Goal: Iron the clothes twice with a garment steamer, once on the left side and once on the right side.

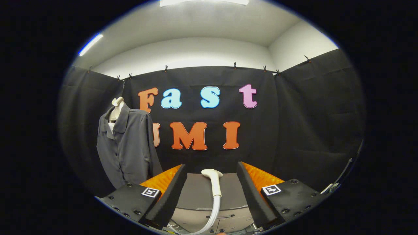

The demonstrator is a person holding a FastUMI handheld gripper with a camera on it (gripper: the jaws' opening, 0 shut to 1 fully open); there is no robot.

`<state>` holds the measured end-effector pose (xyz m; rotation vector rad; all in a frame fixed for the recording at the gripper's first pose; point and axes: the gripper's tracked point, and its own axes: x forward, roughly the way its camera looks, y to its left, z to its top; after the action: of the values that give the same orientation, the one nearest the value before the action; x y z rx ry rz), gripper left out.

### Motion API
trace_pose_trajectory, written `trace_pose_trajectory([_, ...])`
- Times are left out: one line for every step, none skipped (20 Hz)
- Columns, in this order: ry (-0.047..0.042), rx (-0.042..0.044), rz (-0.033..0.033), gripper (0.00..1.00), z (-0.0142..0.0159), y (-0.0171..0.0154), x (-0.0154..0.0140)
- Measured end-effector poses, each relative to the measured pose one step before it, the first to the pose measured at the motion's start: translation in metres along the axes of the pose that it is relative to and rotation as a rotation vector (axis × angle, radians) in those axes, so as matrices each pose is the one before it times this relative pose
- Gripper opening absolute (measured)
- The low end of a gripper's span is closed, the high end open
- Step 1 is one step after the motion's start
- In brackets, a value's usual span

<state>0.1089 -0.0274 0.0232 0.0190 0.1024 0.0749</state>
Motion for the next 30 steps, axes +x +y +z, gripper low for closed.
trace_pose_trajectory([0.03607,0.00288,0.01132,0.98,-0.00655,-0.00147,0.01587])
trace_pose_trajectory([0.03559,0.00413,0.01326,0.98,-0.00638,-0.00148,0.01597])
trace_pose_trajectory([0.03539,0.00519,0.01185,0.98,-0.00739,-0.00183,0.01605])
trace_pose_trajectory([0.03714,0.00641,0.00114,0.98,-0.0085,-0.00448,0.0165])
trace_pose_trajectory([0.03005,0.0091,-0.00155,0.98,-0.0063,-0.0049,0.01578])
trace_pose_trajectory([0.02991,0.00828,-0.00434,0.99,-0.00643,-0.00551,0.01666])
trace_pose_trajectory([0.0309,0.00575,-0.01038,0.99,-0.00698,-0.00633,0.0173])
trace_pose_trajectory([0.03585,0.00643,-0.00264,0.98,-0.00874,-0.00494,0.01566])
trace_pose_trajectory([0.03074,0.00862,-0.00106,0.99,-0.00693,-0.00418,0.01502])
trace_pose_trajectory([0.0339,0.00851,0.00126,0.99,-0.00383,-0.00248,0.01657])
trace_pose_trajectory([0.03229,0.01122,-0.00108,0.99,-0.00465,-0.00268,0.01457])
trace_pose_trajectory([0.02589,0.00932,0.00541,0.99,-0.00264,-0.00077,0.01472])
trace_pose_trajectory([0.01999,0.00642,-0.00368,0.99,-0.00168,-0.00237,0.01586])
trace_pose_trajectory([0.02411,0.00212,-0.007,0.99,-0.00029,-0.00324,0.01589])
trace_pose_trajectory([0.02694,0.0007,-0.00183,0.99,-0.00183,-0.00193,0.01584])
trace_pose_trajectory([0.02301,0.0021,-0.00103,0.99,-0.00311,-0.00323,0.01072])
trace_pose_trajectory([0.02521,-0.00233,0.00257,0.99,-0.00256,-0.00112,0.01057])
trace_pose_trajectory([0.02711,-0.004,0.00763,0.99,-0.00271,0.00037,0.00948])
trace_pose_trajectory([0.02423,0.00061,0.00545,0.99,-0.00341,0.00031,0.0089])
trace_pose_trajectory([0.02578,-0.00003,0.00584,0.99,-0.00135,-0.00044,0.00879])
trace_pose_trajectory([0.02286,-0.00052,-0.00107,0.99,-0.00299,-0.00195,0.00847])
trace_pose_trajectory([0.02048,-0.00586,-0.00041,0.99,-0.00058,-0.00252,0.00648])
trace_pose_trajectory([0.01703,-0.00776,0.00206,0.99,-0.00087,-0.00054,0.00761])
trace_pose_trajectory([0.01498,-0.00531,0.00506,0.99,-0.00061,-0.00066,0.00573])
trace_pose_trajectory([0.01936,-0.00489,0.00625,0.99,-0.00162,0.00129,0.00686])
trace_pose_trajectory([0.02317,-0.00094,0.00227,0.99,-0.0026,-0.00055,0.0068])
trace_pose_trajectory([0.02552,0.00049,-0.00094,0.99,-0.00306,-0.00138,0.00706])
trace_pose_trajectory([0.02056,0.00398,-0.00109,0.99,-0.00306,-0.00117,0.00463])
trace_pose_trajectory([0.0113,0.00553,0.0055,0.99,-0.00117,-0.00086,0.00502])
trace_pose_trajectory([0.01394,0.00953,-0.00049,0.99,-0.00142,-0.00054,0.00429])
